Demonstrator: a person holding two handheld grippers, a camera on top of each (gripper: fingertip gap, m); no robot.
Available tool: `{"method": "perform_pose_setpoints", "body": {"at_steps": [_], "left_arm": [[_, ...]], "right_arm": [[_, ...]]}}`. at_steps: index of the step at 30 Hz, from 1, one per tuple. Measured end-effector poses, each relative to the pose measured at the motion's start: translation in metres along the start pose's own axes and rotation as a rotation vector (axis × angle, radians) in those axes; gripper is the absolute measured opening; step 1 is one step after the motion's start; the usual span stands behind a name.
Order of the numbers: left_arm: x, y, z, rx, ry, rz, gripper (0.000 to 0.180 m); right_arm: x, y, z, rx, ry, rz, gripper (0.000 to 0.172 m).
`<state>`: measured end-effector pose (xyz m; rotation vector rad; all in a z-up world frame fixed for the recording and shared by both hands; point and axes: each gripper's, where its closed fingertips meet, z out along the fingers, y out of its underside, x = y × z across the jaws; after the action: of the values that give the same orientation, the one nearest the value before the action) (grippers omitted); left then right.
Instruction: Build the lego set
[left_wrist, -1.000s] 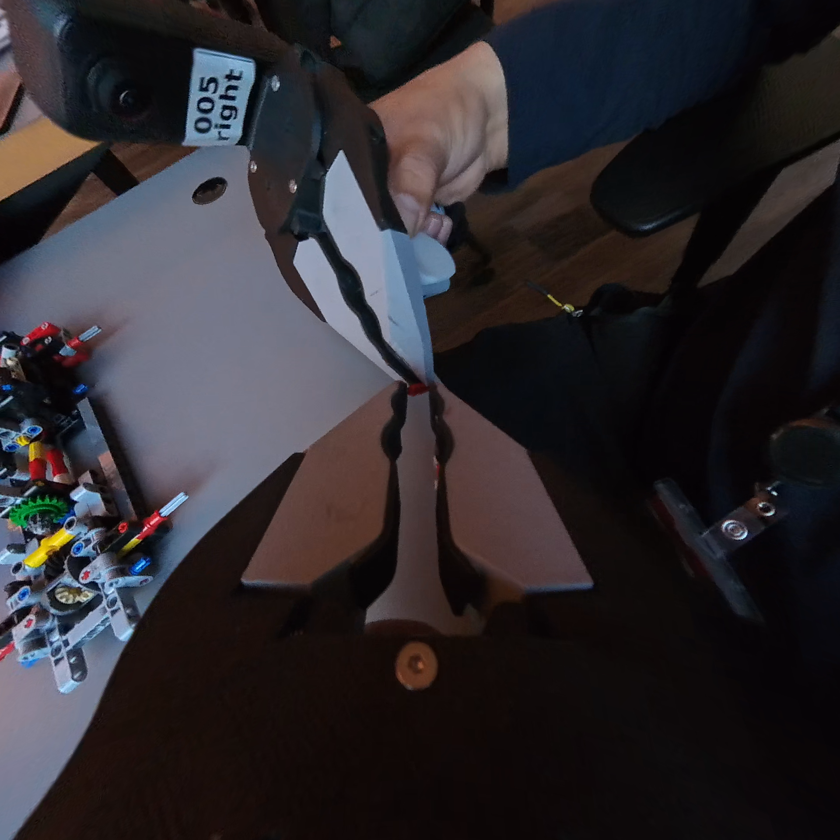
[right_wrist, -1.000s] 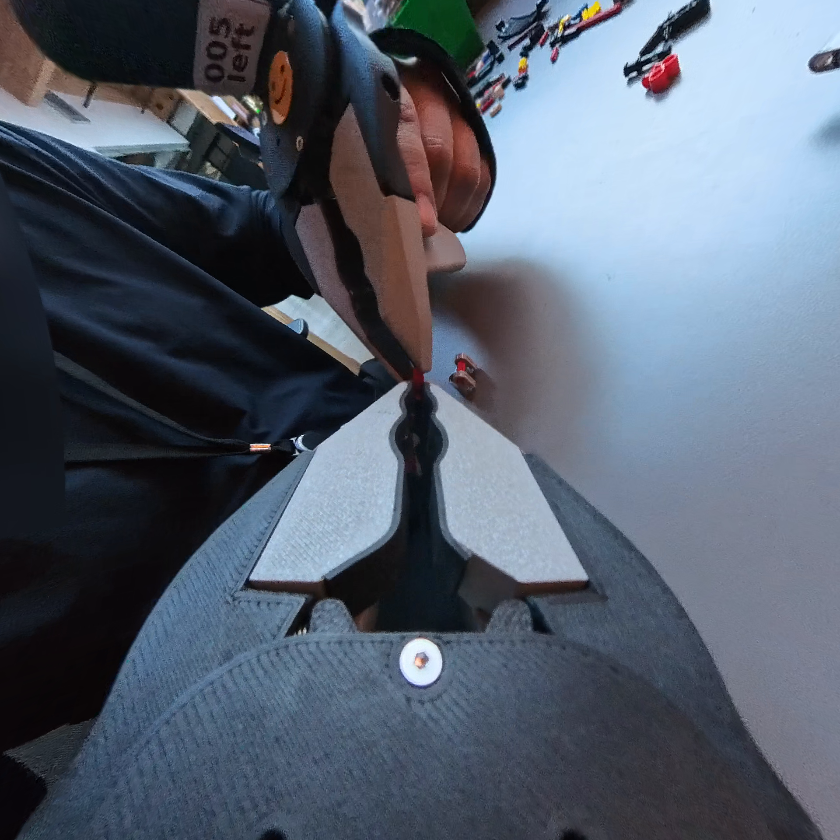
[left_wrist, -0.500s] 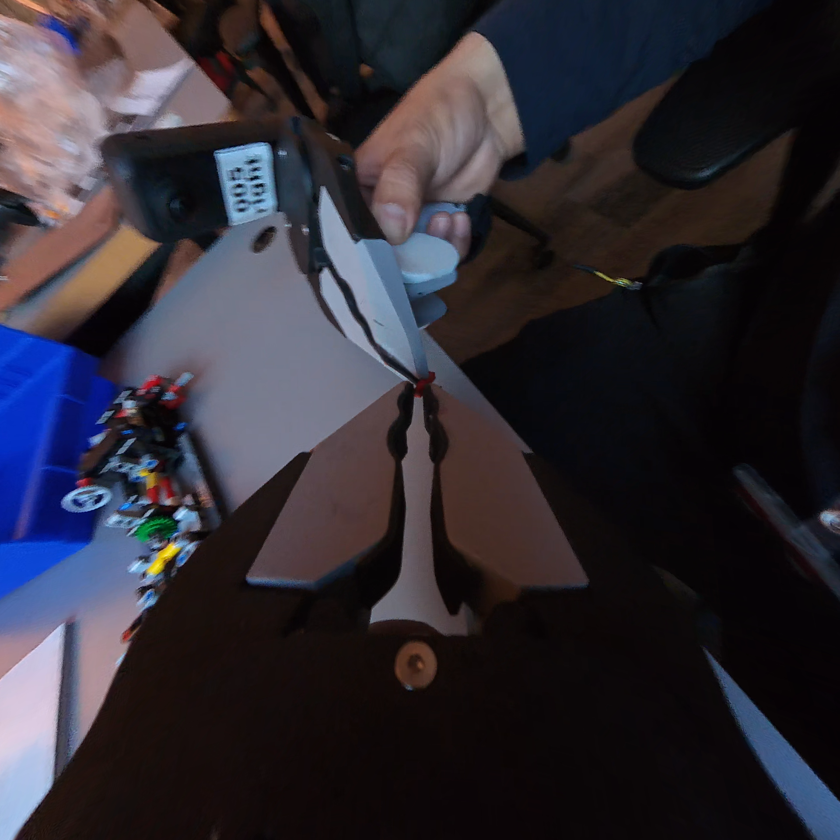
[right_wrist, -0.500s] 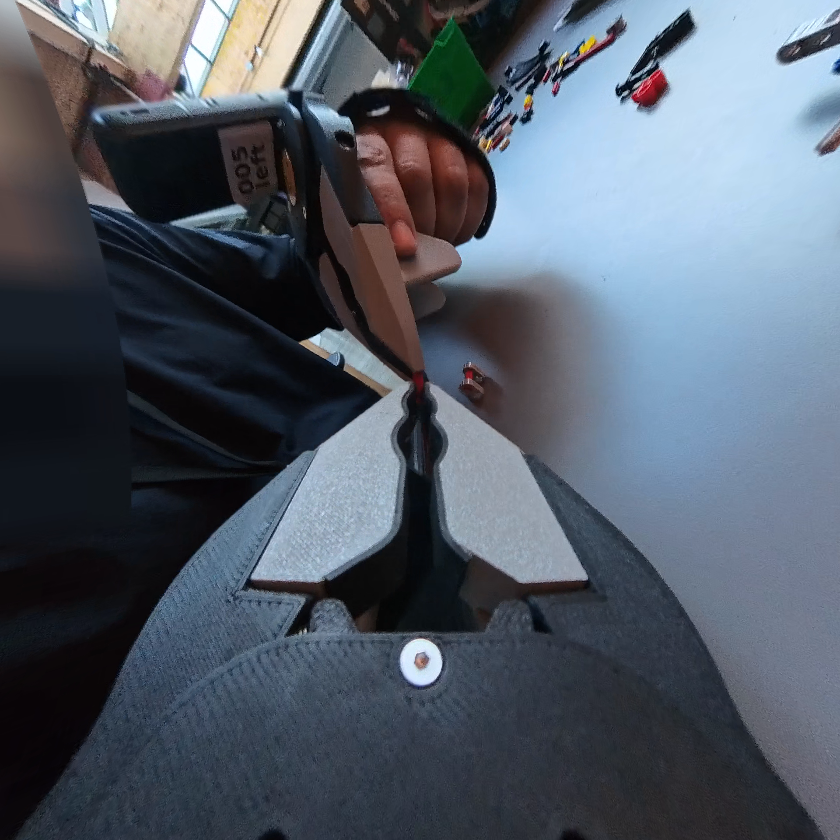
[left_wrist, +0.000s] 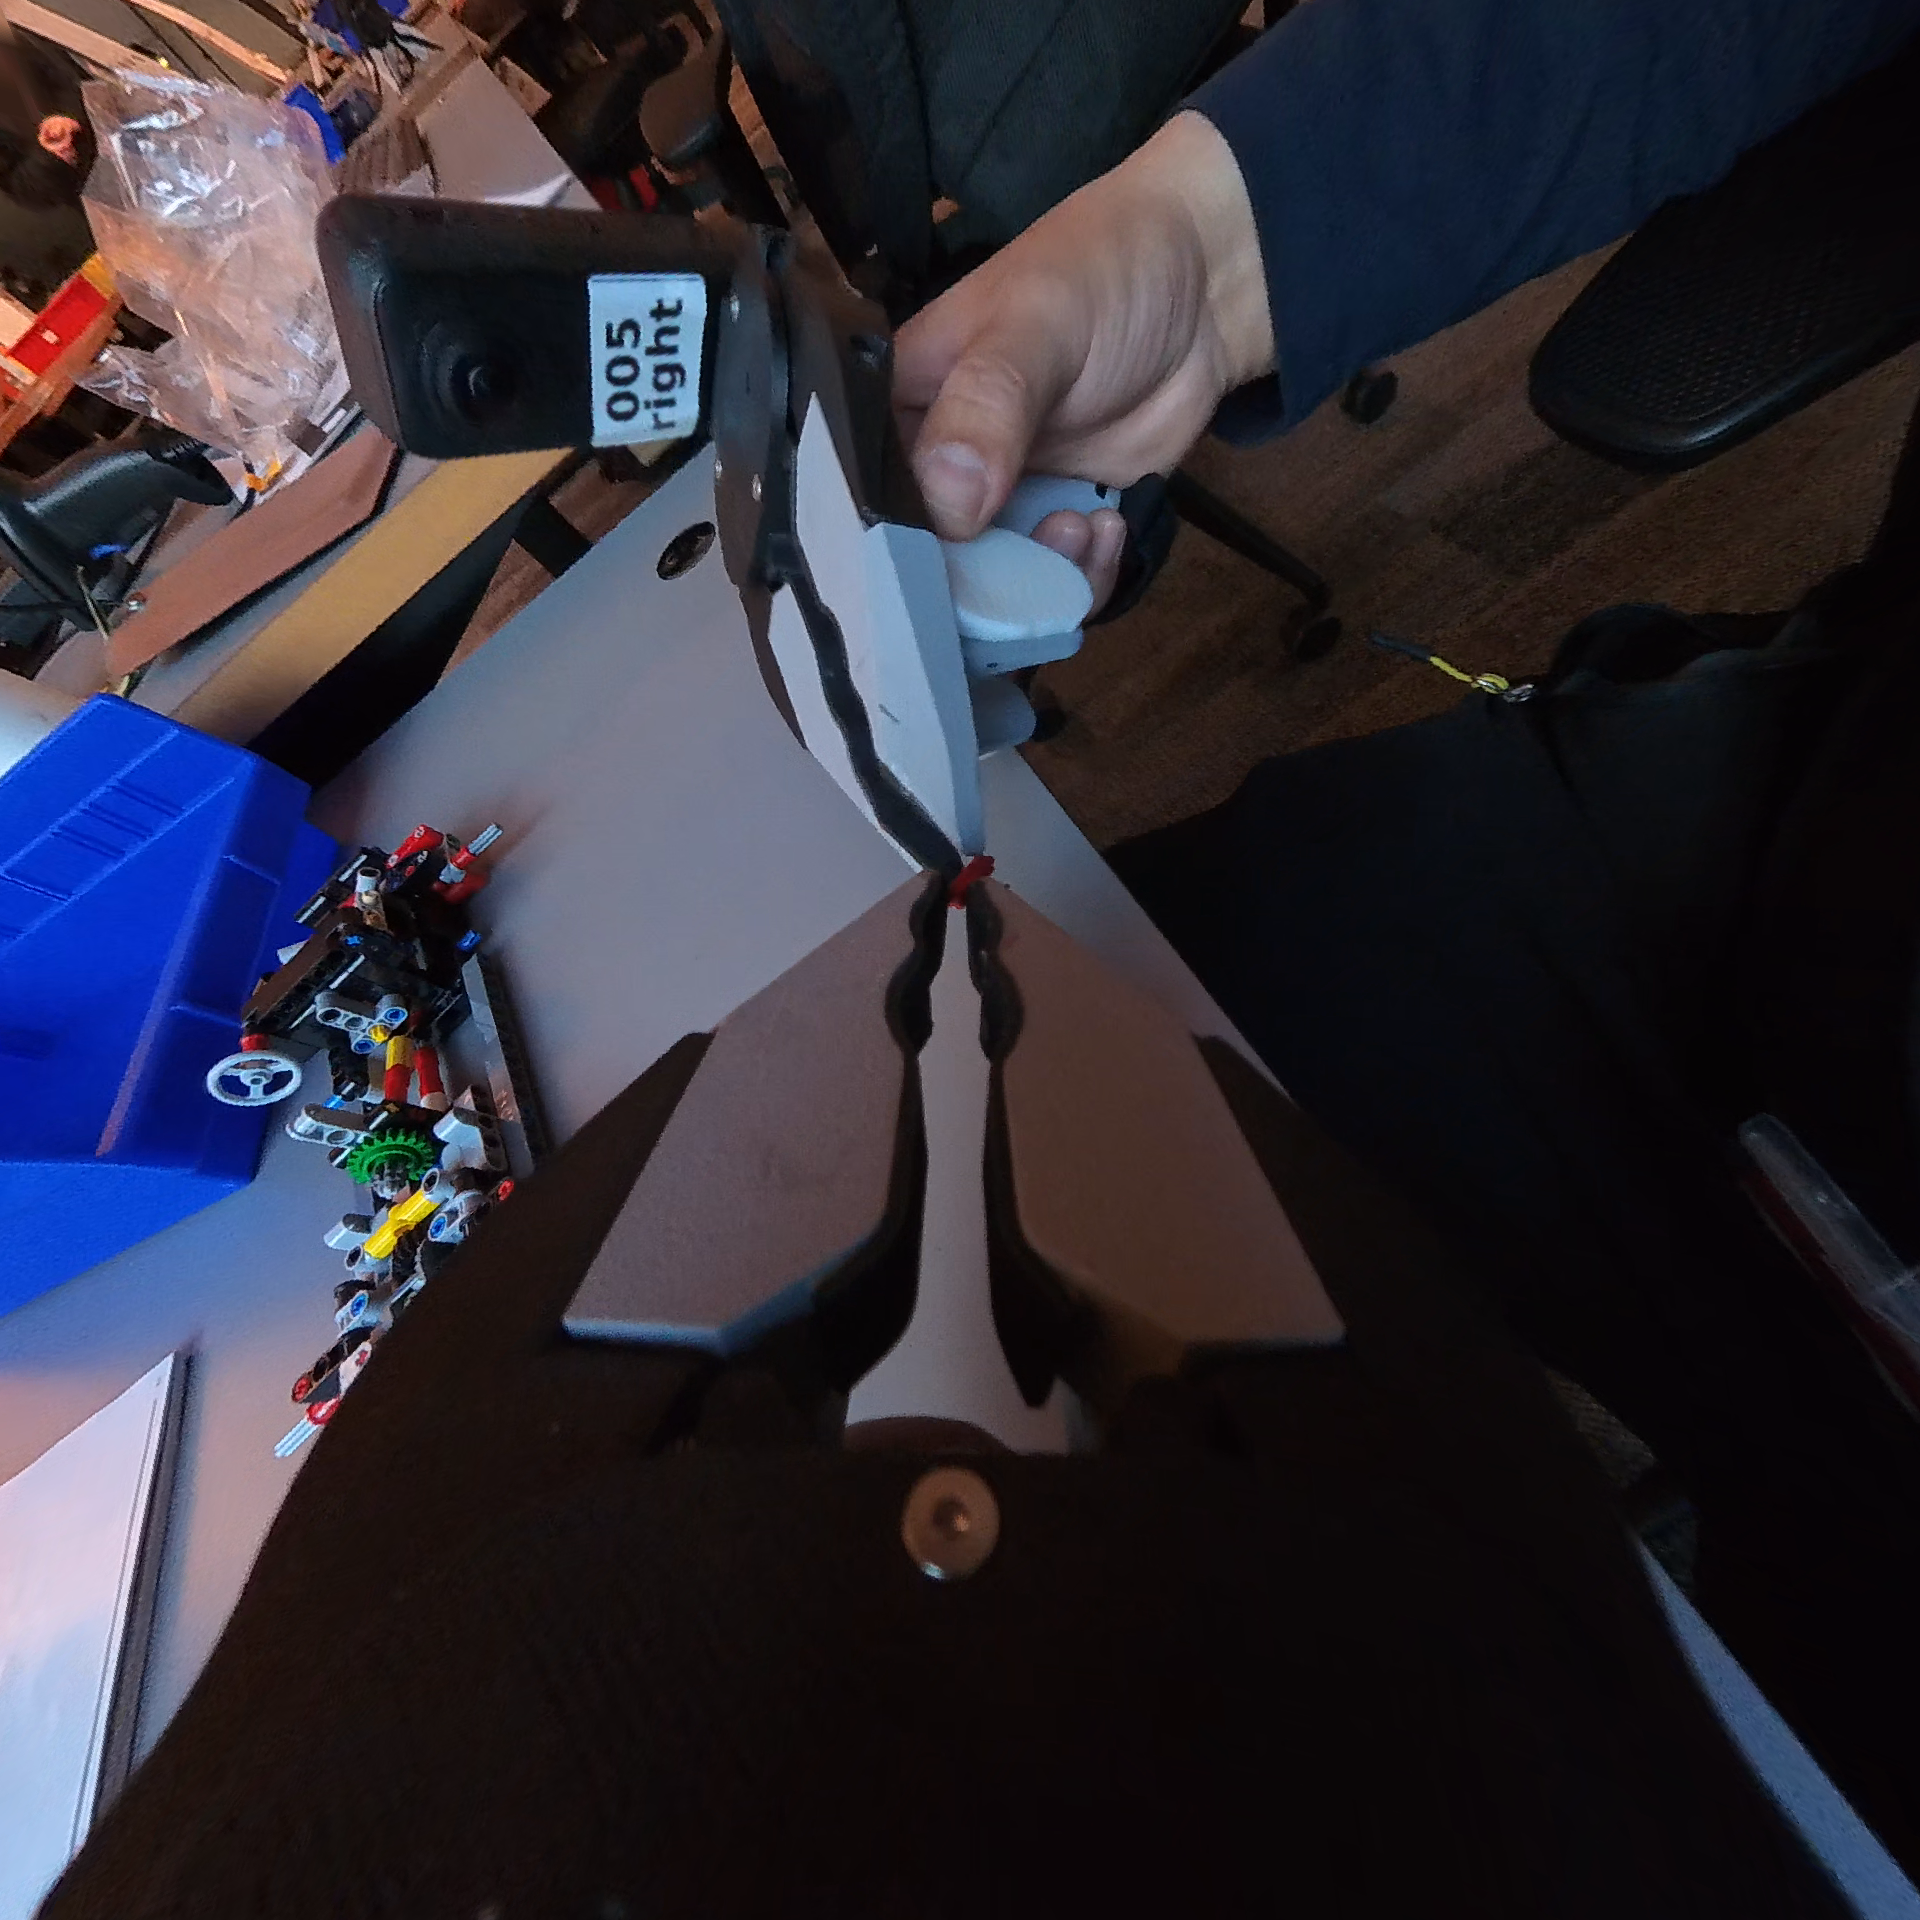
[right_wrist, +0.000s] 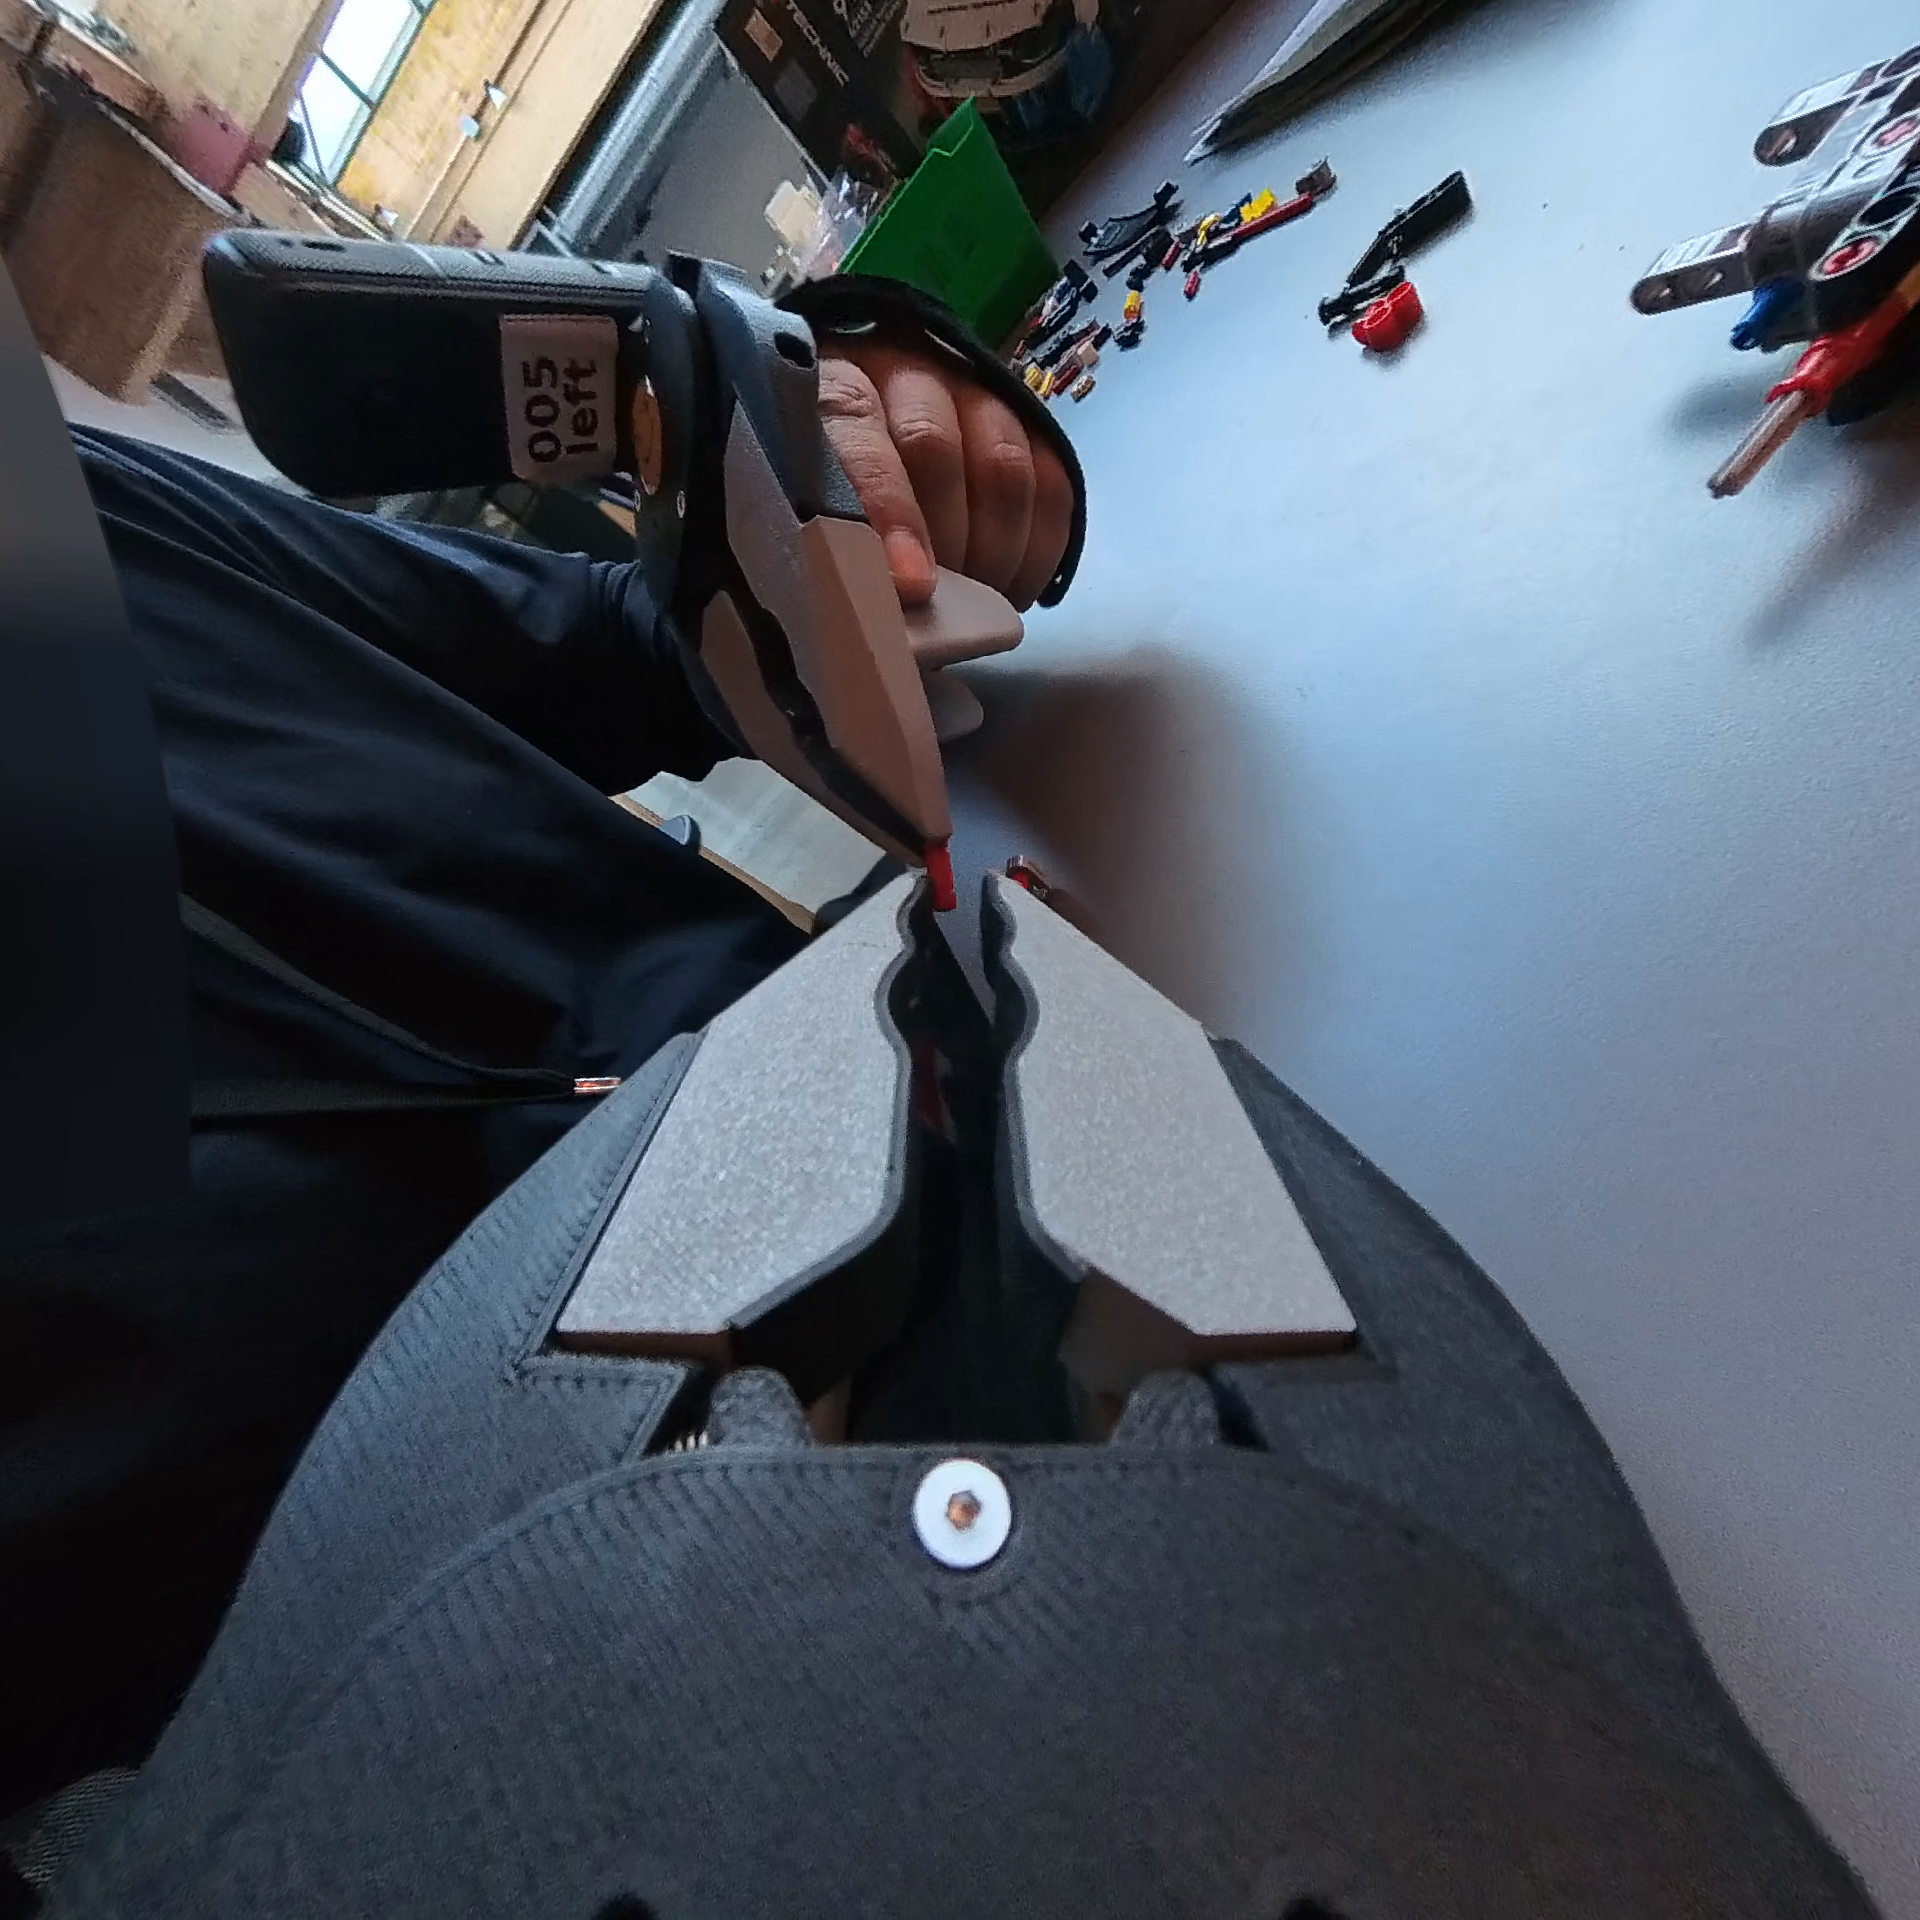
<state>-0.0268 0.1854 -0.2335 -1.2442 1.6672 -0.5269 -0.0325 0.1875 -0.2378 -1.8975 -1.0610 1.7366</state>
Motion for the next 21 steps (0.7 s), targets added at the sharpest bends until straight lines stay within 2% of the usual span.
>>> {"method": "perform_pose_setpoints", "body": {"at_steps": [18,21], "left_arm": [[0.0021,-0.0005,0.0013,0.000,0.011,0.000,0.002],[0.0042,0.0042,0.0016,-0.026,0.047,-0.052,0.002]], "right_arm": [[-0.0021,0.0064,0.0069,-0.074,0.040,-0.062,0.002],[0.0005,0.0084,0.0073,-0.095,0.087,-0.109,0.001]]}}
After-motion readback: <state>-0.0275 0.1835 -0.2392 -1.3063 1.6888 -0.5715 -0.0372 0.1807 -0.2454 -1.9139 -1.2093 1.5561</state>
